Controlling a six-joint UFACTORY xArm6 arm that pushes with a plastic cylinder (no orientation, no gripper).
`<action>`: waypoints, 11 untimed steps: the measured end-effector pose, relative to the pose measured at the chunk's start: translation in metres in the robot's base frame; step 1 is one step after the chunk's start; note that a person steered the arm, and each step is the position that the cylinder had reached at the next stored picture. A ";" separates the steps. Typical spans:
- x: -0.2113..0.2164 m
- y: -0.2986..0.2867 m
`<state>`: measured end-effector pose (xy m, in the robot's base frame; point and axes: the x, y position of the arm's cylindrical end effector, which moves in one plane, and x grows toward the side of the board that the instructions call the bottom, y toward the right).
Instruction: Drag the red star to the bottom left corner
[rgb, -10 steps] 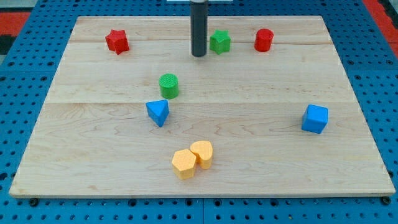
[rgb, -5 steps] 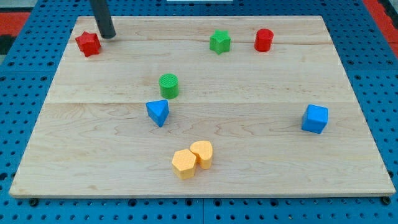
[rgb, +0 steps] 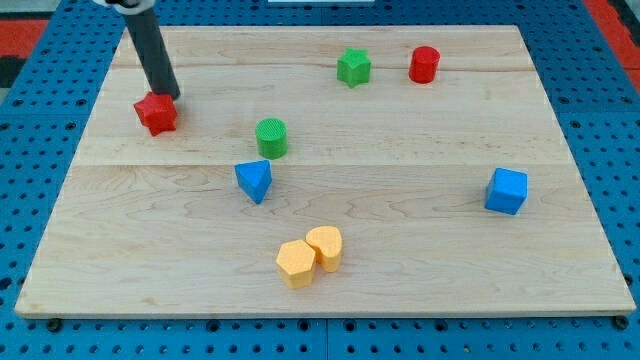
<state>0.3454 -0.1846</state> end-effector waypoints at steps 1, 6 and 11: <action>0.054 0.006; 0.089 -0.088; 0.164 -0.036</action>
